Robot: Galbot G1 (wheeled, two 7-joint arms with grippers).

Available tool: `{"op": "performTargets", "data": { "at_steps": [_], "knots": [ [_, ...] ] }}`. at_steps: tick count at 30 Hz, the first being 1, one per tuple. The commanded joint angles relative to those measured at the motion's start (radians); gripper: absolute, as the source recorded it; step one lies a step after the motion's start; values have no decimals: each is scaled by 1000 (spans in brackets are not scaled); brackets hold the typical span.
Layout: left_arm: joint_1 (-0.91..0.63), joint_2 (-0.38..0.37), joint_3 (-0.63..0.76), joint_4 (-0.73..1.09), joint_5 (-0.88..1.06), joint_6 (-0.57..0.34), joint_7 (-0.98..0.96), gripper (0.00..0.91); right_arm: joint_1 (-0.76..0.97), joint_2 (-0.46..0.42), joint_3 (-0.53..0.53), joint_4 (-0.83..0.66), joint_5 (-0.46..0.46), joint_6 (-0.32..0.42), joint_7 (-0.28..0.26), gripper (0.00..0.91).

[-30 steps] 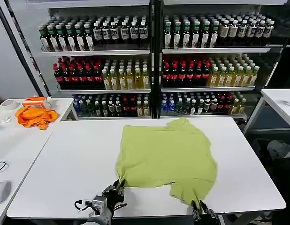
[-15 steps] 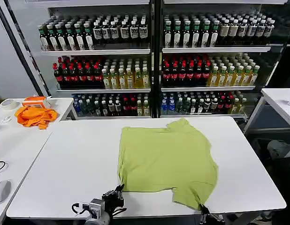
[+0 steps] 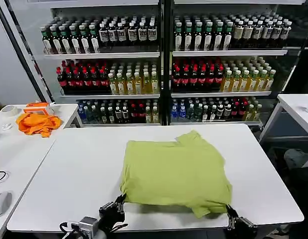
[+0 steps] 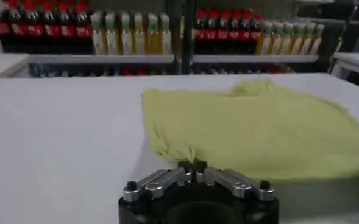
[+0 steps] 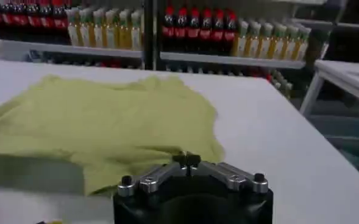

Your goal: Fold and organize the clothes.

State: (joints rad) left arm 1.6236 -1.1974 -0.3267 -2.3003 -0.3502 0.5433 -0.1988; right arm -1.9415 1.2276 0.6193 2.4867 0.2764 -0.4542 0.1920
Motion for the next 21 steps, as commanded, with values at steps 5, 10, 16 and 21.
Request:
{"op": "performTargets", "data": {
  "at_steps": [5, 10, 16, 21],
  "knots": [
    [-149, 98, 36, 133, -3, -14, 0, 50, 306, -169, -6, -173, 88, -8, 2, 0],
    [-237, 111, 76, 208, 7, -10, 2, 50, 373, -223, -35, -234, 88, -22, -3, 0],
    [-325, 108, 123, 290, 25, -11, 1, 50, 432, -242, -73, -293, 52, -20, -9, 0],
    [-379, 98, 144, 336, 26, -13, -3, 50, 475, -248, -111, -347, -3, -4, -16, 0]
  ]
}}
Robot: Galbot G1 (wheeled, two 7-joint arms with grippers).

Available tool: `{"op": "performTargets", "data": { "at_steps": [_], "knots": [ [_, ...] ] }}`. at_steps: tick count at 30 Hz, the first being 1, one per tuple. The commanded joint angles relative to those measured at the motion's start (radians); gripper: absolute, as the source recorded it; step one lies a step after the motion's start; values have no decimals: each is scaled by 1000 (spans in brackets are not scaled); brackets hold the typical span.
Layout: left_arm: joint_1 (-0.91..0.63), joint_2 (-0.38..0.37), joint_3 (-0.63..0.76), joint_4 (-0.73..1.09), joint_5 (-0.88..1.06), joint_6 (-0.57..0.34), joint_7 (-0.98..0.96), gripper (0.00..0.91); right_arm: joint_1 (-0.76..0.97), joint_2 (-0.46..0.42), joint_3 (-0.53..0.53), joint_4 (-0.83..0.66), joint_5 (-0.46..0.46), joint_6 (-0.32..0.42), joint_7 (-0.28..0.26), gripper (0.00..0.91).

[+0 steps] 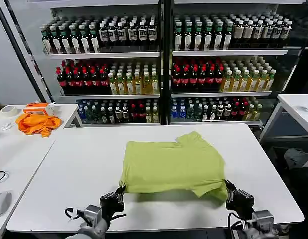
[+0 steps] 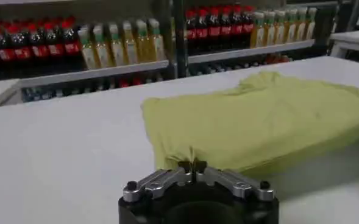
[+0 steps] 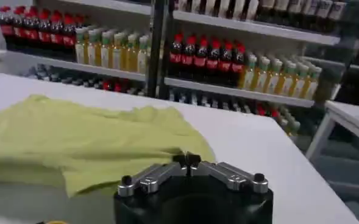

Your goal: Fold and organize the clothes.

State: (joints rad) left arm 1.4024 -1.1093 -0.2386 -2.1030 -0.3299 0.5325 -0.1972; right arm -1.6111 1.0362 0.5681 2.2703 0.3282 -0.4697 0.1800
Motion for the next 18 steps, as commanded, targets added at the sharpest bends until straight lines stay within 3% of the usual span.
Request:
{"op": "performTargets", "data": {
  "at_steps": [1, 15, 17, 18],
  "knots": [
    [-165, 7, 61, 147, 8, -4, -5, 50, 153, -56, -66, -136, -58, 12, -4, 0],
    [-240, -30, 101, 243, 76, -58, -26, 50, 194, -38, -133, -203, -138, 38, -7, 0],
    [-240, -33, 105, 247, 87, -62, -30, 91, 197, -34, -142, -212, -156, 41, -8, 0],
    [-239, -34, 106, 247, 88, -61, -32, 202, 198, -33, -146, -214, -162, 42, -7, 0]
  ]
}}
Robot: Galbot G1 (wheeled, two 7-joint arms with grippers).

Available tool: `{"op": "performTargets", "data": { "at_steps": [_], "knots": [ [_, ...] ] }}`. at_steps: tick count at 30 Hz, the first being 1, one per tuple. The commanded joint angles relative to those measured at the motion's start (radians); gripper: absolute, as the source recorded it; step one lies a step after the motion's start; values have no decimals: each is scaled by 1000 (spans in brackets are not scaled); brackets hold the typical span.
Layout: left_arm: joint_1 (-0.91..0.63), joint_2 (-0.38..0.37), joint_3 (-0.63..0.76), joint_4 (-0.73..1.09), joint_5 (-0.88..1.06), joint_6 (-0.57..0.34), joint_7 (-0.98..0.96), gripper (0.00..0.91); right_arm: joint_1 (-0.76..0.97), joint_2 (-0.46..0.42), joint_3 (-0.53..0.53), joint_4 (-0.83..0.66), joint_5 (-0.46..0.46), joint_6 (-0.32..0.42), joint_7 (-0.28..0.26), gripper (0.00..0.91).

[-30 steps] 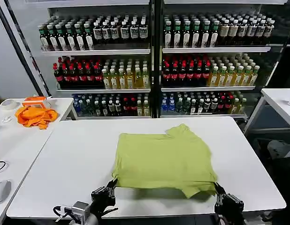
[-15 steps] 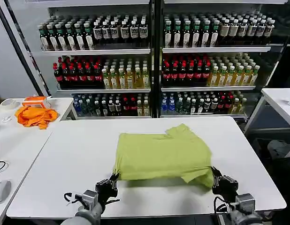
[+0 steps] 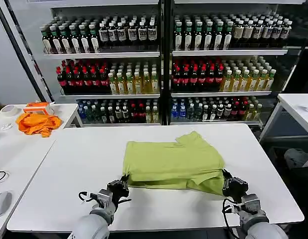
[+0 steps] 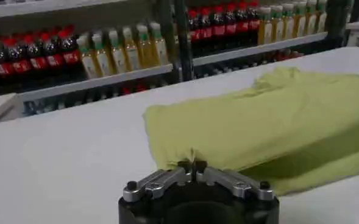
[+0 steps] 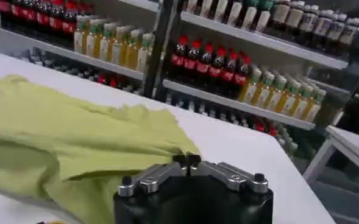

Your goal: Fold and organize the clothes.

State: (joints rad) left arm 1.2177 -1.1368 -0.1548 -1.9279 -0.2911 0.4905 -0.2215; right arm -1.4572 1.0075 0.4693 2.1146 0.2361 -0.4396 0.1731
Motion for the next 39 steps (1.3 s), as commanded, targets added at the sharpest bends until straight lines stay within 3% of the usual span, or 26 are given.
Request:
{"op": "performTargets", "data": {
  "at_steps": [1, 2, 3, 4, 5, 17, 27, 29, 31, 34, 35, 36, 37, 38, 39],
  "knots": [
    [-54, -10, 23, 71, 48, -20, -9, 312, 50, -2, -51, -68, -78, 15, 0, 0],
    [-54, -13, 23, 70, 48, -20, -11, 474, 53, 0, -55, -73, -84, 14, 0, 0],
    [-53, -16, 24, 69, 48, -23, -14, 846, 57, 4, -58, -78, -93, 8, 2, 10],
    [-52, -18, 24, 68, 48, -27, -19, 907, 59, 6, -60, -80, -97, 3, 2, 383],
    [-50, -21, 24, 67, 48, -32, -22, 907, 60, 8, -62, -81, -101, -7, -1, 907],
    [65, -41, -22, 11, 43, -38, -24, 907, -59, 32, 45, -10, -56, 5, 7, 907],
    [73, -60, -28, 26, 26, -34, -24, 907, -199, 80, 140, 70, 29, -51, 15, 907],
    [59, -62, -24, 39, 16, -29, -26, 756, -203, 89, 132, 63, 42, -65, 15, 907],
    [50, -63, -22, 48, 10, -27, -29, 494, -196, 98, 118, 52, 51, -80, 18, 907],
    [36, -64, -22, 50, 0, -27, -31, 212, -183, 105, 92, 41, 116, -109, 23, 907],
    [33, -64, -23, 51, -4, -28, -31, 171, -178, 108, 81, 32, 132, -111, 22, 806],
    [31, -63, -23, 51, -5, -28, -31, 141, -177, 110, 74, 29, 139, -110, 22, 625],
    [31, -62, -24, 52, -7, -29, -32, 60, -175, 112, 66, 25, 148, -110, 22, 242],
    [31, -59, -24, 52, -10, -30, -32, 30, -171, 116, 57, 21, 161, -110, 23, 10],
    [33, -59, -24, 51, -12, -30, -32, 20, -169, 117, 52, 15, 162, -109, 22, 0]
  ]
}}
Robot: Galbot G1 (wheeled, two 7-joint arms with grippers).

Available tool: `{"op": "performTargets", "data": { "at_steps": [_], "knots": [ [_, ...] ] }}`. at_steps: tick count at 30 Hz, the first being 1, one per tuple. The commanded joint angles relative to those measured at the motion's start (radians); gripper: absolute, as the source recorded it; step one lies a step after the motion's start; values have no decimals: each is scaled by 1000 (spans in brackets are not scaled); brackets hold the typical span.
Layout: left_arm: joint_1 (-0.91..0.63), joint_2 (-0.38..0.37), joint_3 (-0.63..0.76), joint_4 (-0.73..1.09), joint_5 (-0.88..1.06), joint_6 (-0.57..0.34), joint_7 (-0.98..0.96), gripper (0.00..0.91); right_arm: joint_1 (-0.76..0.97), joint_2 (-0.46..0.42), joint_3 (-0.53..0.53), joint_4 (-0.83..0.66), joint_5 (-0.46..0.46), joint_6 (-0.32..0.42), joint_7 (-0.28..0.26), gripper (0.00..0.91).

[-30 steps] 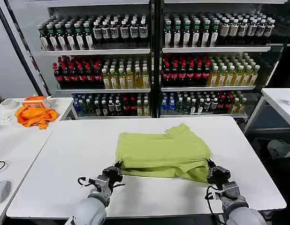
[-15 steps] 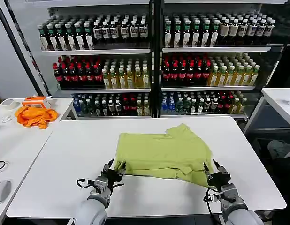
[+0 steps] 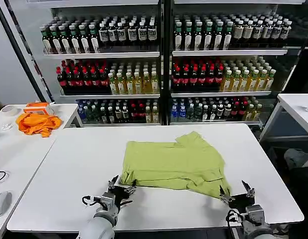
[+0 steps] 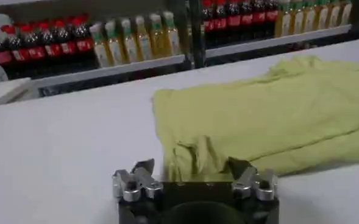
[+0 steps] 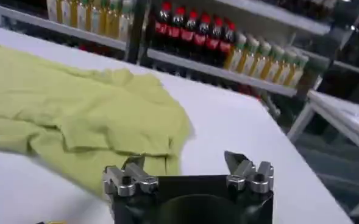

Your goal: Fold and organize the clothes.

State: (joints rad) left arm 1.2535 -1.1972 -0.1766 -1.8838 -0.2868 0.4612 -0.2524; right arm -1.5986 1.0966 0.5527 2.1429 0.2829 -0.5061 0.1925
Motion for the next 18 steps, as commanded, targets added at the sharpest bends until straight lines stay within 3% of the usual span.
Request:
{"op": "performTargets", "data": {
  "at_steps": [1, 9, 18],
  "knots": [
    [-2, 2, -1, 7, -16, -1, 0, 20, -25, 29, -35, -16, 116, -41, 2, 0],
    [-1, 2, 4, 6, -20, -2, 8, 20, 7, 27, -48, -59, 175, -50, 7, 0],
    [22, 2, 3, -7, -31, -1, 13, 20, -7, 5, -15, -35, 176, -47, 8, 0]
  ]
}}
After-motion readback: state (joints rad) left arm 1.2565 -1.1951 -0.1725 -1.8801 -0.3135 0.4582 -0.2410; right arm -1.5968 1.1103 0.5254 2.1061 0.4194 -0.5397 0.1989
